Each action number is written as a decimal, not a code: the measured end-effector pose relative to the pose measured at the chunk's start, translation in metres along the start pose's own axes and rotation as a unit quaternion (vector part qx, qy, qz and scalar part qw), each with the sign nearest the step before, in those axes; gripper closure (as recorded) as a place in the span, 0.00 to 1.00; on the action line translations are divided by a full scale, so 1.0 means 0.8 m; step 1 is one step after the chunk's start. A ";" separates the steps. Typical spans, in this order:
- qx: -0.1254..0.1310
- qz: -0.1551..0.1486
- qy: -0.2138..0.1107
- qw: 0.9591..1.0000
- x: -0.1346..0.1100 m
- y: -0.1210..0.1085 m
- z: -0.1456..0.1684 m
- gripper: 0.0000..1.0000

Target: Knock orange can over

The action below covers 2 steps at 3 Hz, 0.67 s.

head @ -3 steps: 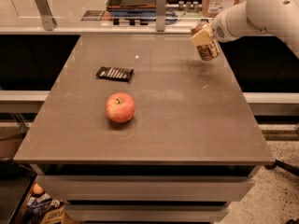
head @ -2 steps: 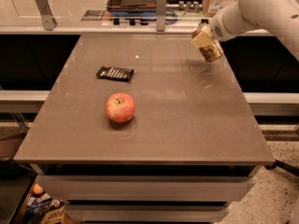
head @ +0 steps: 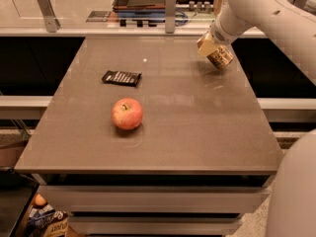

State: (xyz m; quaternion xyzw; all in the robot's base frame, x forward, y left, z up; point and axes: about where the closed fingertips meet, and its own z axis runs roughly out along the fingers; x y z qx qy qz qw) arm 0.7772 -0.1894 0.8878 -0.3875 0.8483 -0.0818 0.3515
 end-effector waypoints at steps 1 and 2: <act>-0.013 -0.022 0.020 0.999 -0.002 0.012 0.019 1.00; -0.034 -0.036 0.026 0.998 -0.005 0.023 0.039 1.00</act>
Offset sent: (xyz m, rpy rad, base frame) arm 0.0202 0.0301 -0.0384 -0.0532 0.1092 0.1186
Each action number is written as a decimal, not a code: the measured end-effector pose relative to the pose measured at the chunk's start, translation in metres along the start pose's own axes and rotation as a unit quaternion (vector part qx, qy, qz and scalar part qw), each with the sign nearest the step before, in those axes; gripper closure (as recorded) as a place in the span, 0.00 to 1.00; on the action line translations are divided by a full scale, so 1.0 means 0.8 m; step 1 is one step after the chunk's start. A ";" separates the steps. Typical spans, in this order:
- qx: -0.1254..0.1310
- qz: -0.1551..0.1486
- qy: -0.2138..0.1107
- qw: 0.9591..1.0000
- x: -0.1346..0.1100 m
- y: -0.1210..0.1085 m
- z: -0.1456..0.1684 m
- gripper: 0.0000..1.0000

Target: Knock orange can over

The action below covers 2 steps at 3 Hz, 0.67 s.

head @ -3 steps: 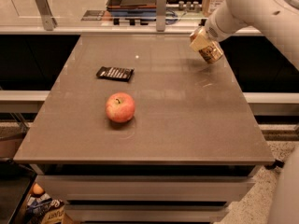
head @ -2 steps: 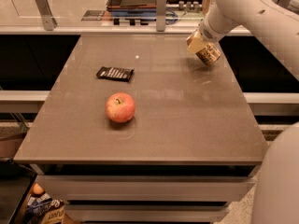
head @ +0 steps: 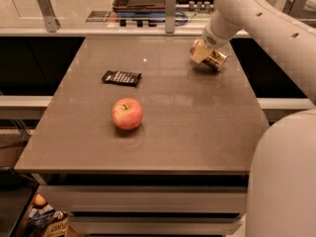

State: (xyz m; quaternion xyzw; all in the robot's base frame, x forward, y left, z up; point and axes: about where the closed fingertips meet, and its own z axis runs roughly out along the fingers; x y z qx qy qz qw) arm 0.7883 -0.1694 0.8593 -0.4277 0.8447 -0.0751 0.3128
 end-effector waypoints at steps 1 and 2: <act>-0.024 -0.002 -0.020 1.000 -0.005 0.008 0.021 1.00; -0.027 -0.002 -0.019 0.999 -0.006 0.011 0.025 0.82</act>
Offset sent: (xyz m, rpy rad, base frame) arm 0.0068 0.0090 -0.0129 0.0411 0.0111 0.0371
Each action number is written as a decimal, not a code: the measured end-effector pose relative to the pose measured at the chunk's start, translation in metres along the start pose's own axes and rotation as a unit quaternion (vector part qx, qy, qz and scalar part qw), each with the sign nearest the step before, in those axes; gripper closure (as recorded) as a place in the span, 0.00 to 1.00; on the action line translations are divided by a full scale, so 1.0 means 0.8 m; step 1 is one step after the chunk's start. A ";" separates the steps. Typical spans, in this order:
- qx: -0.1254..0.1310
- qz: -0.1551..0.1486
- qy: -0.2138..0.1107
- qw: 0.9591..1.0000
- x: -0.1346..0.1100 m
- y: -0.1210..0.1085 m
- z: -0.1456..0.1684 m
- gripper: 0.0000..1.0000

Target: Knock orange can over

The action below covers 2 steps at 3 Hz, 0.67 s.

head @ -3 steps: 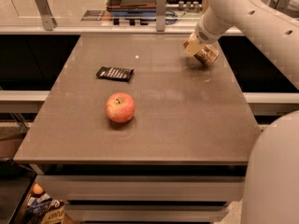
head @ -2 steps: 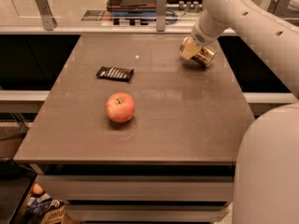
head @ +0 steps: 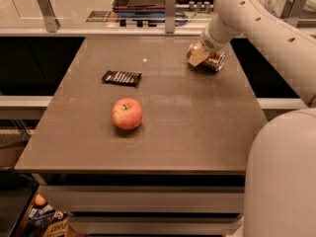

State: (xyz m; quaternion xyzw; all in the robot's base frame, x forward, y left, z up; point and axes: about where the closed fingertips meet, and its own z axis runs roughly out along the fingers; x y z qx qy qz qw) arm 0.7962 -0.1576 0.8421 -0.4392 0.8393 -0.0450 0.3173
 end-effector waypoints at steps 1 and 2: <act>-0.002 0.000 0.001 1.000 0.001 0.002 0.004 0.59; -0.003 -0.001 0.002 1.000 0.001 0.003 0.005 0.36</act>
Offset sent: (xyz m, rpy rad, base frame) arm 0.0002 0.0011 -0.0029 -0.0004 0.0042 0.0016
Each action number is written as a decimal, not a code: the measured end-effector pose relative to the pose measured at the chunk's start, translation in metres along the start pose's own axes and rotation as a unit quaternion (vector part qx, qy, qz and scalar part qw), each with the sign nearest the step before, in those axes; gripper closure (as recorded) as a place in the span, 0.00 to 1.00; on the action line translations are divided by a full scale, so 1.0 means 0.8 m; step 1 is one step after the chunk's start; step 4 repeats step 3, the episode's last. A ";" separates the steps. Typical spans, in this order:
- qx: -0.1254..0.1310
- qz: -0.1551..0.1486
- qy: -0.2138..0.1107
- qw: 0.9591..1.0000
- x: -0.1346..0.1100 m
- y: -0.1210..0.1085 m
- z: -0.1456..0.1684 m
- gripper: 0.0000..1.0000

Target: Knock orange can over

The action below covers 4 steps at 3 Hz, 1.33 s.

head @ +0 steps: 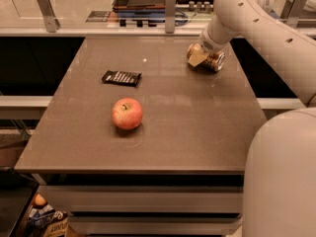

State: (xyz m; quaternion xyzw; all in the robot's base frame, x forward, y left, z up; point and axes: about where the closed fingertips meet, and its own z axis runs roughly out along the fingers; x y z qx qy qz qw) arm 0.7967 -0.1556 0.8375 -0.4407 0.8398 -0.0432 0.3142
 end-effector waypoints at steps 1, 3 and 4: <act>0.000 0.000 0.000 1.000 0.000 0.000 0.000 0.13; -0.002 -0.001 0.001 1.000 -0.001 0.001 0.001 0.00; -0.002 -0.001 0.001 1.000 -0.001 0.001 0.001 0.00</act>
Offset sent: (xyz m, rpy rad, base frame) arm 0.0000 0.0001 -0.0001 0.0000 0.0002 0.0001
